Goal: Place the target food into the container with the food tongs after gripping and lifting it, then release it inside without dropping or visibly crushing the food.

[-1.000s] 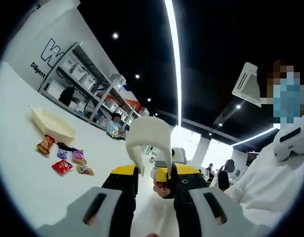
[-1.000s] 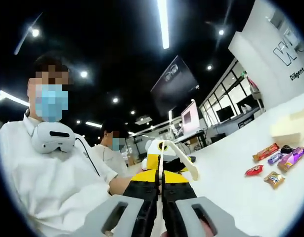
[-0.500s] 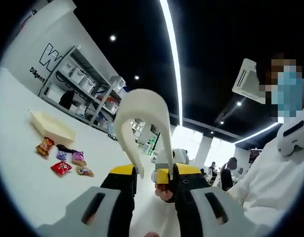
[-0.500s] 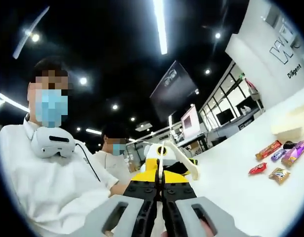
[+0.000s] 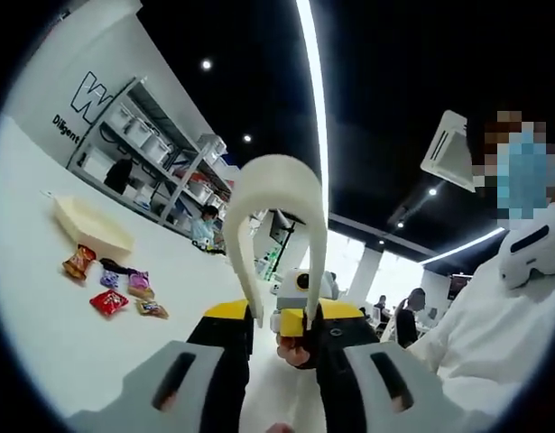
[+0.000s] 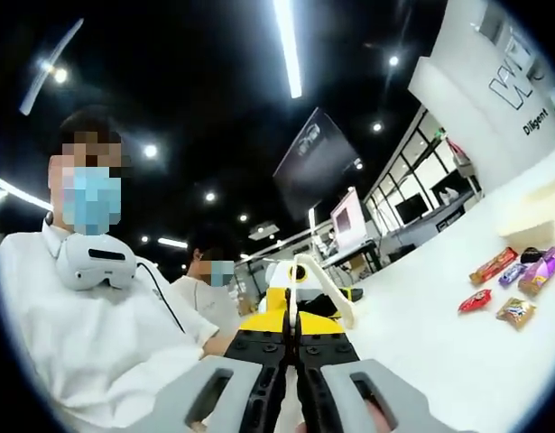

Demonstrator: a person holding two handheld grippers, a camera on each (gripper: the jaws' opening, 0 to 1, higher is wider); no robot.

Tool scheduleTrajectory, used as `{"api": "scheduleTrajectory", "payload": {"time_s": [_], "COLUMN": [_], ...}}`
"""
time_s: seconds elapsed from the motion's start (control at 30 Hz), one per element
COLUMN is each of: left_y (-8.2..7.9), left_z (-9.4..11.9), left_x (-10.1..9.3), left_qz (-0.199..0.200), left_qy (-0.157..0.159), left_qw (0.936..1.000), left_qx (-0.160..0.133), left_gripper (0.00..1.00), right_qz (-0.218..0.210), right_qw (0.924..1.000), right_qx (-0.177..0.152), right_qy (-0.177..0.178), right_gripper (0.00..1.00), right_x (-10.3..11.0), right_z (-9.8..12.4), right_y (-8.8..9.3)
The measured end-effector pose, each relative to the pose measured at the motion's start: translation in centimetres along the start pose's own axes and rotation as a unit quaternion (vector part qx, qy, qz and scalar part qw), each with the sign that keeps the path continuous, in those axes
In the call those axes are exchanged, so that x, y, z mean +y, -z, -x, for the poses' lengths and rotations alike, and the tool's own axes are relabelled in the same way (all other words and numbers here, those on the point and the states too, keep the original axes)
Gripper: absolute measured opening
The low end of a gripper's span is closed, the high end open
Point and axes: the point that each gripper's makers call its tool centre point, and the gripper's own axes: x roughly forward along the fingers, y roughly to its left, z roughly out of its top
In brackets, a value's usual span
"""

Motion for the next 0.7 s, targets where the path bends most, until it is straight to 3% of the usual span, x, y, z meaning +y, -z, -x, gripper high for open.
{"api": "scheduleTrajectory", "payload": {"time_s": [0.13, 0.3, 0.4, 0.47, 0.7], "left_y": [-0.05, 0.12, 0.11, 0.15, -0.08], "left_z": [-0.04, 0.02, -0.01, -0.03, 0.14], "left_x": [-0.13, 0.07, -0.16, -0.44, -0.09], "left_qz": [-0.023, -0.006, -0.055, -0.046, -0.056], "left_qy": [-0.001, 0.0, -0.003, 0.0, 0.0], "left_qw": [0.9997, 0.9998, 0.9982, 0.9986, 0.9973], "left_qx": [0.006, 0.02, 0.023, 0.027, 0.048], "left_gripper": [0.24, 0.25, 0.22, 0.22, 0.22], "right_qz": [0.0, 0.004, -0.003, 0.001, 0.076], "right_qw": [1.0, 0.9999, 0.9999, 0.9999, 0.9952], "right_qx": [0.004, 0.011, 0.014, 0.014, 0.053], "right_qy": [0.003, -0.001, 0.005, 0.003, 0.033], "right_gripper": [0.0, 0.0, 0.0, 0.0, 0.0], "right_x": [-0.21, 0.03, -0.36, -0.3, -0.72], "right_z": [0.0, -0.1, -0.04, -0.03, -0.02], "right_y": [0.08, 0.37, 0.58, 0.58, 0.89]}}
